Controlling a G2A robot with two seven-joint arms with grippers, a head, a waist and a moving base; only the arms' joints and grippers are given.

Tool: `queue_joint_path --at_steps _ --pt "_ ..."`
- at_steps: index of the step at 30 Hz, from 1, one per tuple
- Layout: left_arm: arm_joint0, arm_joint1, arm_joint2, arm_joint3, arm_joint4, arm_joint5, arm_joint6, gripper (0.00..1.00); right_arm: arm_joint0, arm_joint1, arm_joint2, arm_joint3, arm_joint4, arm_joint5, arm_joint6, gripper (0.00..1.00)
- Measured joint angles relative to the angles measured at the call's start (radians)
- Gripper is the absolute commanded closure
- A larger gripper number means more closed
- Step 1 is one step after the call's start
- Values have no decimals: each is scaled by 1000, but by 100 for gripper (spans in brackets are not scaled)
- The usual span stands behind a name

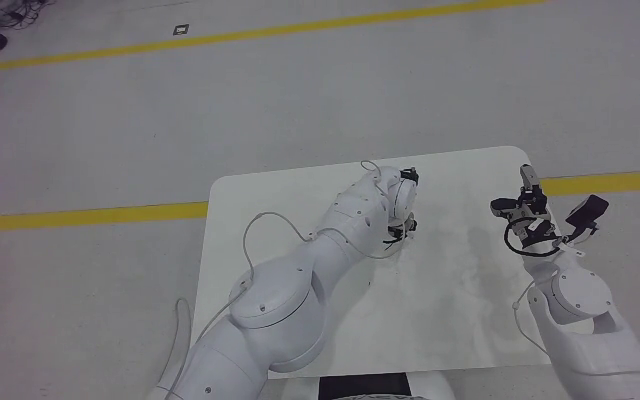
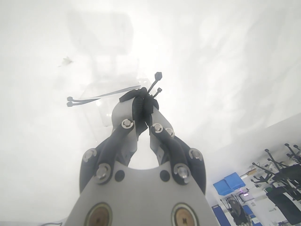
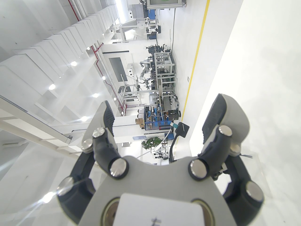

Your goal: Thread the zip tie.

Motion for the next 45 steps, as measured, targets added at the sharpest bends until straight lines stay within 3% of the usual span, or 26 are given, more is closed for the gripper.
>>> queue_joint_path --at_steps 11,20,26,34,37,41,44,45 --pt "9 2 -2 0 -3 -6 19 100 0 0 0 0 0 0 0 0" --pt "1 29 -24 -11 -30 -36 87 100 0 0 0 0 0 0 0 0" --pt "-4 59 -49 -27 -56 -58 148 100 0 0 0 0 0 0 0 0" --pt "7 130 -105 -67 -116 -183 228 100 0 0 0 0 0 0 0 0" --pt "19 161 -118 -114 -112 -204 249 100 0 0 0 0 0 0 0 0" --pt "48 212 -146 -205 -113 -191 262 100 0 0 0 0 0 0 0 0" --pt "86 264 -177 -312 -100 -181 275 100 0 0 0 0 0 0 0 0" --pt "107 290 -194 -367 -92 -178 279 100 0 0 0 0 0 0 0 0"
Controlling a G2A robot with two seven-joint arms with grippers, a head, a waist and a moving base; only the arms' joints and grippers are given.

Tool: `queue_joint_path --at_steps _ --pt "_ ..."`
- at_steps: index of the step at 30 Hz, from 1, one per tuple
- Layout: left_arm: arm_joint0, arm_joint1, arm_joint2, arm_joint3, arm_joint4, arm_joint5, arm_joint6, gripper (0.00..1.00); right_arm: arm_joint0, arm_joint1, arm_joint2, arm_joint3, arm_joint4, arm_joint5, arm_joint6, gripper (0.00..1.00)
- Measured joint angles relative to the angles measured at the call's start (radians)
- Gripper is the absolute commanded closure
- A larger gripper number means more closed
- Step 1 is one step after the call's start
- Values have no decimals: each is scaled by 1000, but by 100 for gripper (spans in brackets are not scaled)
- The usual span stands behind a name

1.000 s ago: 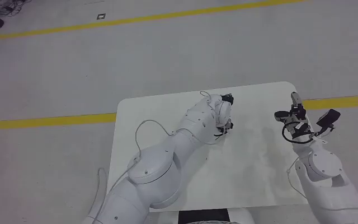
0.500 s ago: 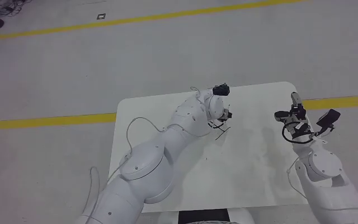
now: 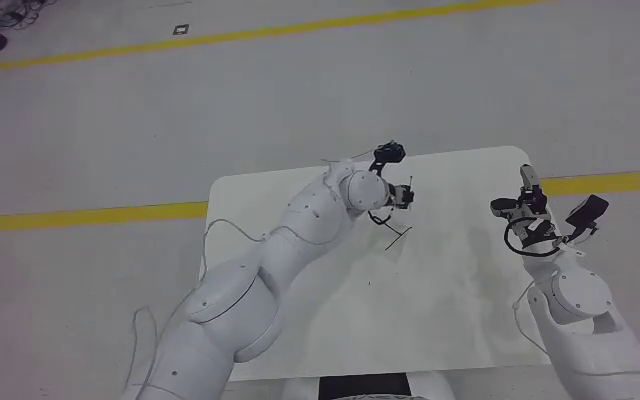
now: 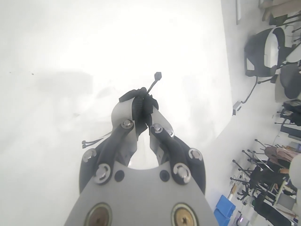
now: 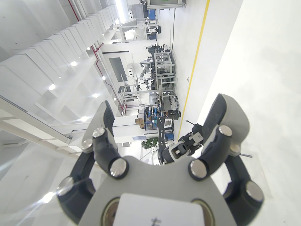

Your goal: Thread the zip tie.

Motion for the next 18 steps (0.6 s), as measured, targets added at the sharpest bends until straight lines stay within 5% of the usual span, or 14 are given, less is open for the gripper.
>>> queue_joint_path --at_steps 2,5,9,12,15,18 --pt "35 42 -30 -96 24 25 -3 100 0 0 0 0 0 0 0 0" --pt "116 121 -99 -299 85 91 -24 100 0 0 0 0 0 0 0 0" --pt "287 236 -243 -628 191 169 -91 100 0 0 0 0 0 0 0 0" --pt "412 295 -343 -824 256 193 -148 100 0 0 0 0 0 0 0 0" --pt "492 325 -401 -941 284 186 -192 100 0 0 0 0 0 0 0 0" --pt "496 326 -402 -946 283 182 -193 100 0 0 0 0 0 0 0 0"
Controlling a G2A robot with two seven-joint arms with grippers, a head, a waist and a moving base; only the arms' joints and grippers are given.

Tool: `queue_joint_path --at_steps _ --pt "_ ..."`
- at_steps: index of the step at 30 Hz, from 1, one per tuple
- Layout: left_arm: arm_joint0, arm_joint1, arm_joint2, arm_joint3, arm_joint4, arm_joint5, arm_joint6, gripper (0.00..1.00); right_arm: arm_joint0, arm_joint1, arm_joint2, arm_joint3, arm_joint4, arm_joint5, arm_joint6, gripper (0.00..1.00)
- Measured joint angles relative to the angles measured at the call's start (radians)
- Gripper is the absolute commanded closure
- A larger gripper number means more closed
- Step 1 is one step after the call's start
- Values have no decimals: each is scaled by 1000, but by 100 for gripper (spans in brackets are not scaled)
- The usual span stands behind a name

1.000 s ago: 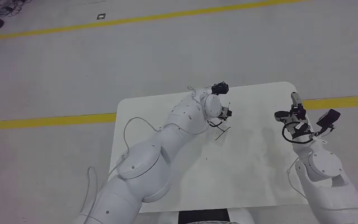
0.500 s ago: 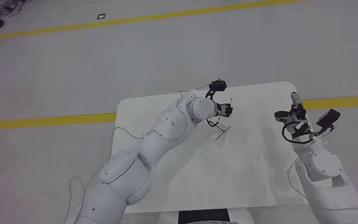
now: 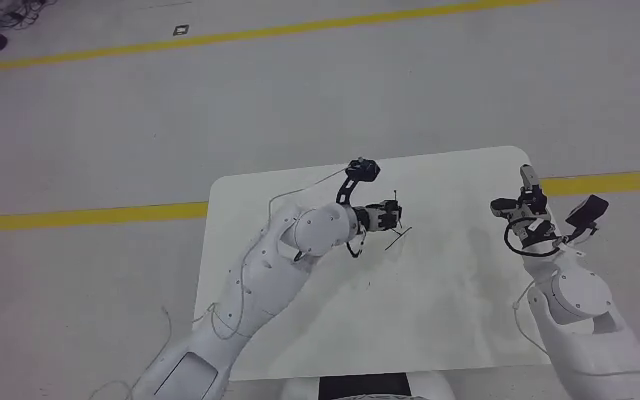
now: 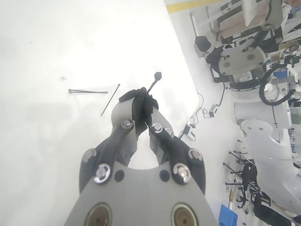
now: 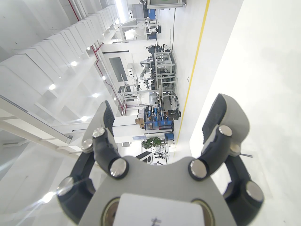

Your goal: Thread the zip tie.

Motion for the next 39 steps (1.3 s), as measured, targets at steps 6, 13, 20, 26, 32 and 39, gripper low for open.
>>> queue_joint_path --at_steps 6,13,20,26,32,39 --pt "-1 0 1 2 0 1 1 100 0 0 0 0 0 0 0 0" --pt "26 7 -37 5 -64 -45 33 100 0 0 0 0 0 0 0 0" --pt "129 52 -196 -26 -176 -216 20 100 0 0 0 0 0 0 0 0" --pt "244 87 -338 -69 -353 -384 -21 100 0 0 0 0 0 0 0 0" --pt "321 115 -449 -76 -560 -484 -116 100 0 0 0 0 0 0 0 0" --pt "370 133 -538 -90 -770 -480 -262 100 0 0 0 0 0 0 0 0"
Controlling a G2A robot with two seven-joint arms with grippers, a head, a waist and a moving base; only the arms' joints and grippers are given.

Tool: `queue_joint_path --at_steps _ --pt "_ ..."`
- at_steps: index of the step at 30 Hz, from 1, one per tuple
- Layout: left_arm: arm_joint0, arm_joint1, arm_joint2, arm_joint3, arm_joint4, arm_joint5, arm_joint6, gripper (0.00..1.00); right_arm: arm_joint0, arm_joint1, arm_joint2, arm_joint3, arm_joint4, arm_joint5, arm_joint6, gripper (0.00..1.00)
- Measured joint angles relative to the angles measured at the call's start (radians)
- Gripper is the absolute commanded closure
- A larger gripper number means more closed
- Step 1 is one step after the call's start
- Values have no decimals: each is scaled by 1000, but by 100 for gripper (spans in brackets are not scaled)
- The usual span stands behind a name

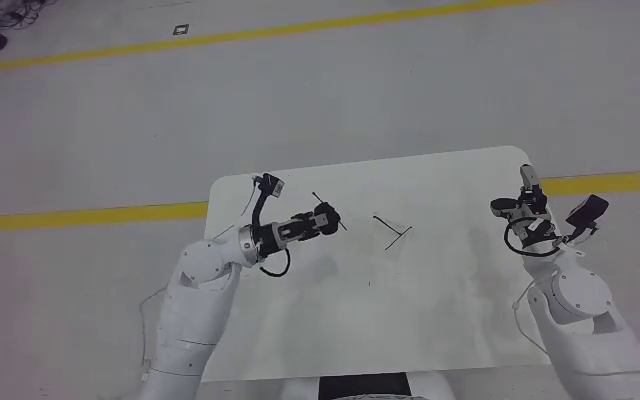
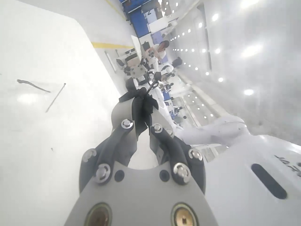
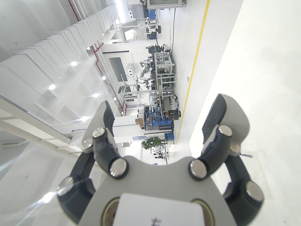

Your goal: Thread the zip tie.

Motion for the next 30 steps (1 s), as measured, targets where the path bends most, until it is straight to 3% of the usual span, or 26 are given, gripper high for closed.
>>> queue_joint_path --at_steps 10,14,17,22,30 --pt "0 0 0 1 6 0 1 100 0 0 0 0 0 0 0 0" --pt "5 5 6 19 -18 20 -9 100 0 0 0 0 0 0 0 0" --pt "-5 14 1 76 -132 33 -119 100 6 -1 -7 0 13 -16 30 0" --pt "-38 25 -2 210 -307 34 -285 100 28 0 -30 21 12 -74 206 0" --pt "-82 66 105 295 -429 23 -277 100 101 9 -93 10 -4 -126 559 0"
